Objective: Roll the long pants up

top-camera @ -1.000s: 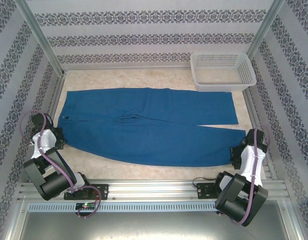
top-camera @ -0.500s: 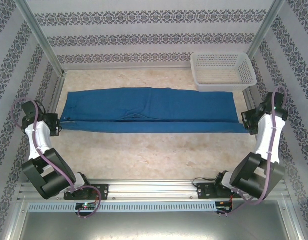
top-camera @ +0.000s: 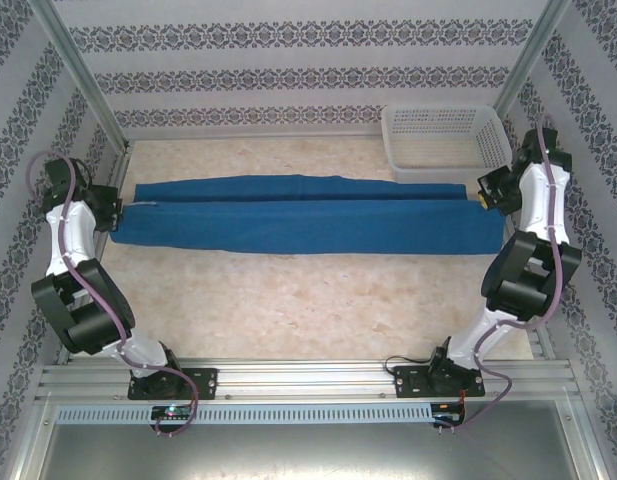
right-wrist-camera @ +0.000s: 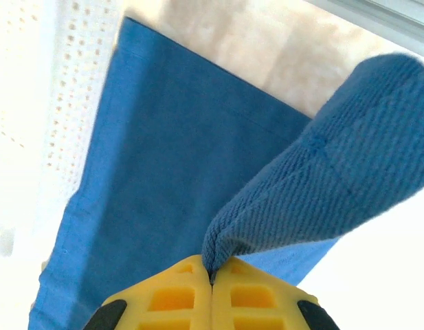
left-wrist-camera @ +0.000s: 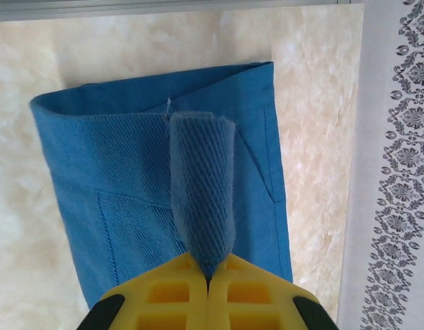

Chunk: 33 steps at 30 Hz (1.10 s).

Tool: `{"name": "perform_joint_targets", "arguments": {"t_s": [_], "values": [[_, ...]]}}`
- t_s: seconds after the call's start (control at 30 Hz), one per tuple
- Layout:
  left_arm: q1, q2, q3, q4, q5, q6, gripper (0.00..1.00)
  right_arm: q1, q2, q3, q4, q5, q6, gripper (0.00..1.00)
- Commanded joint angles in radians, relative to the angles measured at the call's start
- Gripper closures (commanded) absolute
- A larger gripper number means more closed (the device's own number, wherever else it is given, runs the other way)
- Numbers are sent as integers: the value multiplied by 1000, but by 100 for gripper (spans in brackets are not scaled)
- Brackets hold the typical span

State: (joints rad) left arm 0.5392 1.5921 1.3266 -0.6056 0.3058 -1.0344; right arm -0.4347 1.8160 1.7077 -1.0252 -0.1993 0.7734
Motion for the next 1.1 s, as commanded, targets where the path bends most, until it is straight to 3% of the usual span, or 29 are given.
{"name": "perform_joint_targets", "arguments": {"t_s": [0.0,0.33,0.53,0.57,0.6,0.63,0.67,0.7,0.73,0.87,0.9,0.93,0.97,1.0,1.07], "values": [[15,60,86,84,-198,-16,100,-25,82,141,60,209,-37,100],[-65,249,239,48,-285,-32,100,26,368,512,-65,266,-55,100],[-83,346,319,63,-288,-35,98,37,456,579,-84,293,-54,100],[-86,361,333,63,-293,-33,80,37,468,579,-81,293,-55,94],[-91,372,344,66,-299,-27,50,39,479,580,-74,286,-66,73],[-96,382,358,68,-298,-18,1,44,488,584,-68,280,-85,43],[-97,390,370,67,-283,-10,0,48,496,596,-74,289,-102,22],[-98,388,372,82,-257,1,0,57,501,620,-87,313,-128,9],[-98,380,363,110,-229,12,0,63,502,643,-98,335,-158,7],[-97,312,310,129,-204,27,0,83,422,645,-102,367,-228,12],[-97,290,287,133,-196,35,8,89,382,616,-92,345,-247,24],[-98,266,263,124,-193,40,43,98,337,568,-70,314,-263,51],[-101,247,241,112,-194,41,72,106,294,508,-43,292,-272,88],[-108,225,204,114,-196,47,100,118,245,437,1,252,-291,100],[-126,195,134,124,-197,63,100,145,175,320,46,200,-308,100]]}}
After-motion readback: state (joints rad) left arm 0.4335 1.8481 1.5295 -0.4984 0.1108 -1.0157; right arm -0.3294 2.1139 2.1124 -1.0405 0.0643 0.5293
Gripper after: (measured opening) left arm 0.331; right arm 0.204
